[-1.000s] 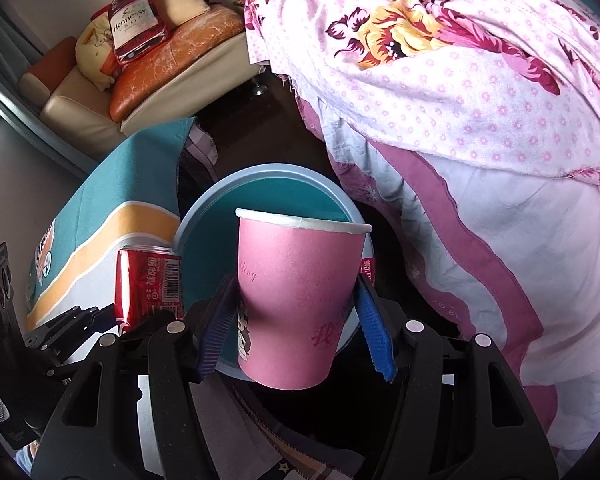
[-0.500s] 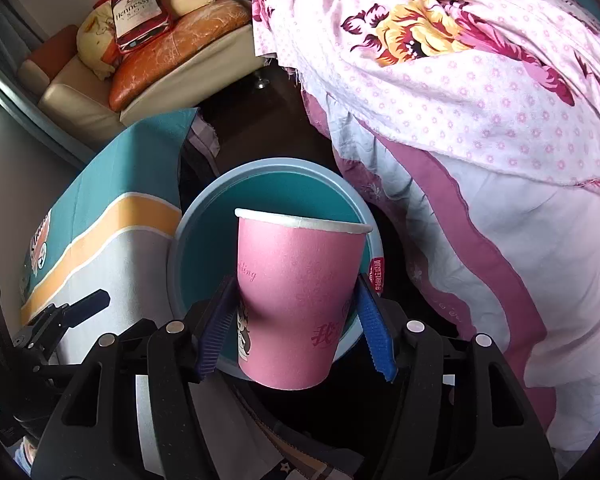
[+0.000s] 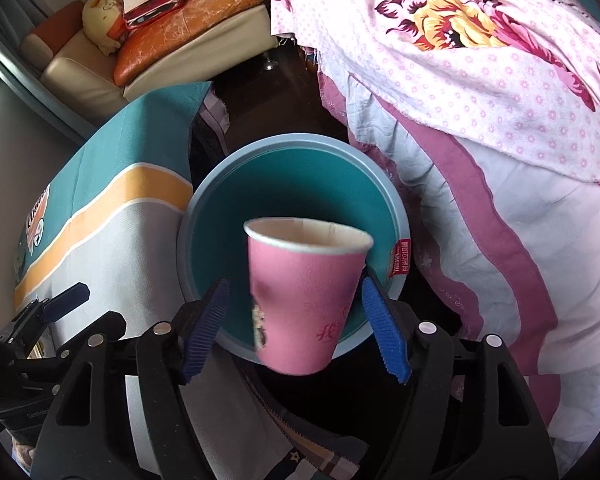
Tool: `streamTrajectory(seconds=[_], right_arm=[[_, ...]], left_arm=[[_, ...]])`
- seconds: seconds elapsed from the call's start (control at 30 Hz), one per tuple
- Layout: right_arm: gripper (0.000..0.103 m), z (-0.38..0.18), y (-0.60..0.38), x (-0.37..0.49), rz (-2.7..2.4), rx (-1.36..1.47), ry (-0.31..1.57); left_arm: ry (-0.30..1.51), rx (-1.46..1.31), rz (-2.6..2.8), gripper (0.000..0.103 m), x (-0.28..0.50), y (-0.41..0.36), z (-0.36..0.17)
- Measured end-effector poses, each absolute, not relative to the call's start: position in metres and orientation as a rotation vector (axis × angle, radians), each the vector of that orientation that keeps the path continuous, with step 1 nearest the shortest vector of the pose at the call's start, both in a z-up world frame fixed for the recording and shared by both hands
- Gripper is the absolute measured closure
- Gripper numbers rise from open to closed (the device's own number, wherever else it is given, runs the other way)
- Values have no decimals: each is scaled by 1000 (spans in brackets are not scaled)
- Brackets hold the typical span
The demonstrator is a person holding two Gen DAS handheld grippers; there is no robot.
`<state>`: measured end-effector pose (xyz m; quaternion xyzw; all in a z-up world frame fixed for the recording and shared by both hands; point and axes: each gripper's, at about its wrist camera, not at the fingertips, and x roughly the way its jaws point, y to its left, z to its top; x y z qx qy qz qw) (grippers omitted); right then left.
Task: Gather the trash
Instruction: 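Carry the can and pink cup over the bucket and release both, then grasp the round bread with the left gripper while the right gripper grasps the milk carton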
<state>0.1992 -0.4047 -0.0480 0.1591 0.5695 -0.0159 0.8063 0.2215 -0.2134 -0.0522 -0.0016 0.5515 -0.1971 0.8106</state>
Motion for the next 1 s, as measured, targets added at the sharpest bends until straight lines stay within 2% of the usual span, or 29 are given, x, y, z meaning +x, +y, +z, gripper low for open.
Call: streamTrajectory(seconds=[0.3, 1.0], right_arm=[[27, -32, -388, 186, -28, 332, 1218], [26, -5, -250, 115, 185, 158, 1263]], left_arm=[[1156, -24, -416, 13, 199, -186, -37], [1093, -61, -264, 13, 80, -36, 5]])
